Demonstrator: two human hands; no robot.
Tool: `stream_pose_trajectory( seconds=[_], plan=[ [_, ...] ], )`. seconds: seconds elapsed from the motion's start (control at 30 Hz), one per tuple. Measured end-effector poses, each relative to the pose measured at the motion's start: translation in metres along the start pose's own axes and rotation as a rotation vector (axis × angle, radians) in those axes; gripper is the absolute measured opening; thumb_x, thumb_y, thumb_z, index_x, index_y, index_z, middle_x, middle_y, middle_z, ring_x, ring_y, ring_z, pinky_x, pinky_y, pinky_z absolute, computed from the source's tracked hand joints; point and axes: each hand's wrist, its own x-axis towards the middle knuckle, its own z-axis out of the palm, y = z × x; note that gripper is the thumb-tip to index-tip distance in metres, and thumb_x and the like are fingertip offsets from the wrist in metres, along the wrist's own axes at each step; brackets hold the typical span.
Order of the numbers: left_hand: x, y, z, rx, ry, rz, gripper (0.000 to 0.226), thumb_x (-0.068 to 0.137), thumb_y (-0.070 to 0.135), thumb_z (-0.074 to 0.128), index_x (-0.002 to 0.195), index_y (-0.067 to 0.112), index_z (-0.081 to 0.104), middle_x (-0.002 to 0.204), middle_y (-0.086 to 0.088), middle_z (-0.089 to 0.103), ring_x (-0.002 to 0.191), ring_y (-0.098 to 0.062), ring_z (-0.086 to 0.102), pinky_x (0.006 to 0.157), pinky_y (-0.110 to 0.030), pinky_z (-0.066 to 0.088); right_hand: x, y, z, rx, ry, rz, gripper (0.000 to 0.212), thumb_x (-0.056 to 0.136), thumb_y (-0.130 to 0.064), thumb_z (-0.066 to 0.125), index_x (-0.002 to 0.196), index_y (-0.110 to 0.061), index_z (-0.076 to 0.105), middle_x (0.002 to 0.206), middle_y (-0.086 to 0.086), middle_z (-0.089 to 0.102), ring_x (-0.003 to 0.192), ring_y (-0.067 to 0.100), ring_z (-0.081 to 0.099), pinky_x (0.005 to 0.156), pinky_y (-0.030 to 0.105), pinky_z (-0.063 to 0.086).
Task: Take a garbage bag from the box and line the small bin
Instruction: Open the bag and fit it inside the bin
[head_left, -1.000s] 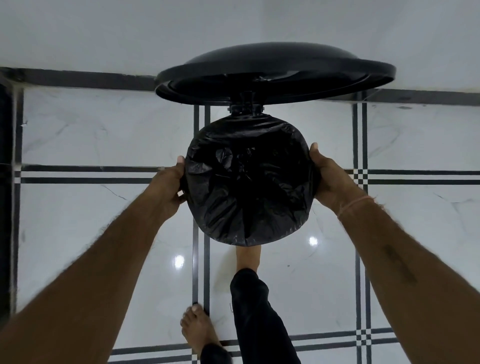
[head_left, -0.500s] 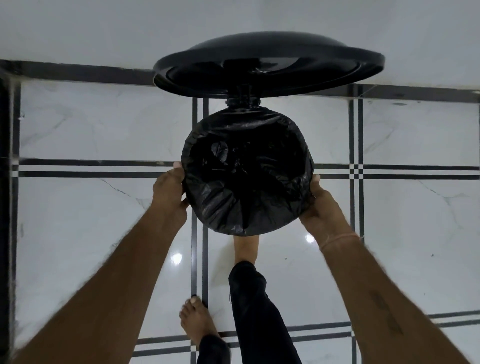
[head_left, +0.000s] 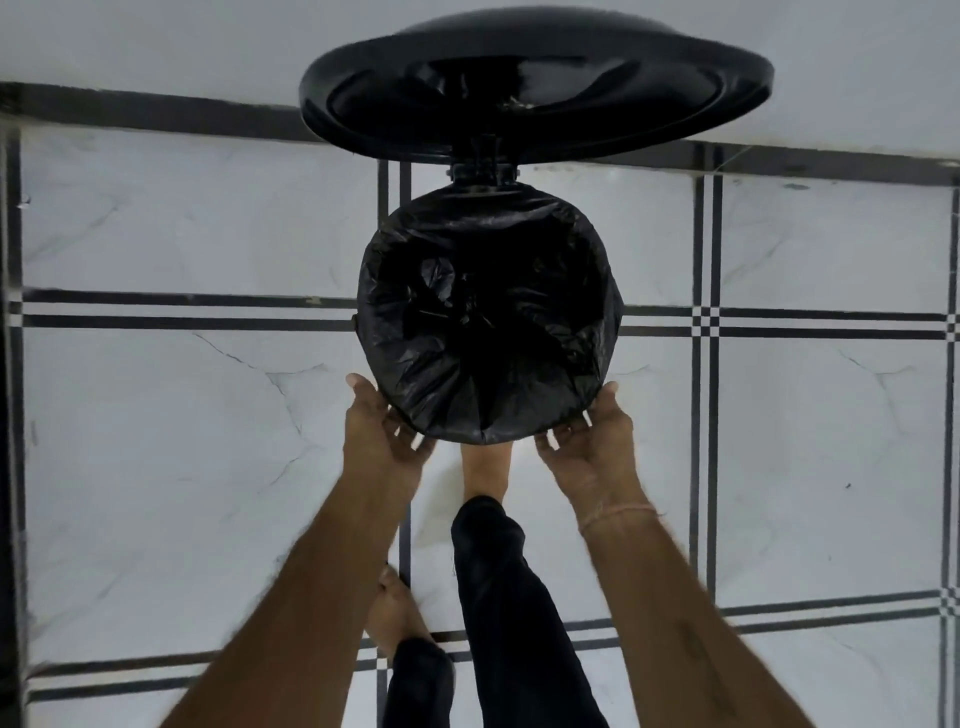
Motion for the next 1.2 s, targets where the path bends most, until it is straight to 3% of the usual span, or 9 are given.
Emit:
stream_pose_trajectory(
  seconds=[0.13, 0.27, 0.43, 0.67, 0.77, 0.83, 0.9, 1.0, 1.2],
  plan=[
    [-0.013, -0.021, -0.003, -0.061, -0.011, -0.120, 0.057, 0.099, 0.066, 0.048, 0.126, 0.020, 0.066, 0.119, -0.004, 0.069, 0.111, -0.025, 0.065, 0.085, -0.045, 0.058, -0.025, 0.018, 0.008, 0.183, 0.028, 0.151, 0.048, 0.101, -0.054, 0.055, 0.111, -0.009, 0.068, 0.121, 0.003, 0.068, 0.112, 0.023, 0.067, 0.068, 0.044, 0.065],
    [-0.013, -0.022, 0.002, -0.171, 0.023, -0.025, 0.038, 0.106, 0.048, 0.049, 0.093, 0.017, 0.066, 0.070, 0.004, 0.070, 0.069, -0.012, 0.069, 0.058, -0.027, 0.059, -0.028, 0.030, 0.009, 0.322, 0.025, 0.088, 0.041, 0.104, -0.044, 0.056, 0.097, -0.006, 0.069, 0.104, 0.007, 0.069, 0.104, 0.023, 0.069, 0.058, 0.038, 0.066],
    [-0.036, -0.035, 0.021, -0.142, 0.078, -0.137, 0.056, 0.108, 0.054, 0.038, 0.130, 0.010, 0.065, 0.126, -0.014, 0.068, 0.102, -0.029, 0.067, 0.074, -0.041, 0.055, -0.022, 0.065, 0.013, 0.142, 0.099, 0.143, 0.048, 0.105, -0.052, 0.049, 0.098, -0.009, 0.070, 0.096, 0.009, 0.068, 0.091, 0.024, 0.065, 0.101, 0.037, 0.054],
    [-0.038, -0.034, 0.020, -0.154, 0.106, -0.100, 0.046, 0.110, 0.044, 0.039, 0.088, 0.013, 0.065, 0.073, -0.005, 0.077, 0.057, -0.021, 0.073, 0.040, -0.030, 0.057, -0.019, 0.066, 0.015, 0.208, 0.125, 0.169, 0.050, 0.108, -0.049, 0.038, 0.091, -0.012, 0.067, 0.089, 0.007, 0.067, 0.083, 0.023, 0.061, 0.073, 0.034, 0.051],
    [-0.042, -0.031, 0.017, -0.189, 0.080, -0.090, 0.042, 0.108, 0.045, 0.046, 0.088, 0.015, 0.067, 0.084, -0.004, 0.076, 0.075, -0.021, 0.074, 0.056, -0.036, 0.058, -0.029, 0.059, 0.020, 0.126, 0.156, 0.154, 0.038, 0.109, -0.039, 0.045, 0.091, -0.014, 0.067, 0.091, 0.004, 0.067, 0.080, 0.020, 0.063, 0.068, 0.033, 0.053],
    [-0.035, -0.021, 0.011, -0.210, 0.083, -0.040, 0.036, 0.107, 0.046, 0.049, 0.097, 0.019, 0.070, 0.106, -0.003, 0.072, 0.099, -0.022, 0.068, 0.071, -0.038, 0.055, -0.037, 0.049, 0.024, -0.115, 0.250, -0.099, 0.034, 0.110, -0.035, 0.042, 0.101, -0.011, 0.065, 0.091, -0.001, 0.062, 0.082, 0.019, 0.062, 0.069, 0.030, 0.056],
    [-0.024, -0.013, 0.006, -0.170, 0.063, 0.027, 0.037, 0.106, 0.048, 0.049, 0.107, 0.019, 0.071, 0.109, -0.002, 0.073, 0.108, -0.023, 0.067, 0.079, -0.037, 0.055, -0.040, 0.040, 0.023, -0.546, 0.303, -0.746, 0.031, 0.107, -0.036, 0.047, 0.116, -0.010, 0.061, 0.104, -0.002, 0.058, 0.104, 0.023, 0.060, 0.089, 0.037, 0.055],
    [-0.015, -0.003, 0.004, -0.098, 0.020, 0.060, 0.043, 0.107, 0.044, 0.047, 0.127, 0.012, 0.067, 0.111, -0.005, 0.075, 0.112, -0.024, 0.068, 0.084, -0.036, 0.056, -0.038, 0.036, 0.045, -1.015, -0.127, -1.265, 0.039, 0.105, -0.037, 0.051, 0.137, -0.015, 0.057, 0.139, 0.003, 0.056, 0.133, 0.022, 0.050, 0.113, 0.034, 0.042],
    [-0.006, -0.003, -0.002, -0.103, -0.021, 0.033, 0.050, 0.109, 0.042, 0.041, 0.145, 0.010, 0.057, 0.119, -0.008, 0.074, 0.112, -0.024, 0.069, 0.084, -0.039, 0.055, -0.032, 0.056, 0.127, -1.366, -0.502, -0.289, 0.068, 0.102, -0.070, 0.031, 0.162, -0.037, 0.028, 0.171, -0.007, 0.024, 0.158, 0.019, 0.020, 0.130, 0.043, 0.013]
  ],
)
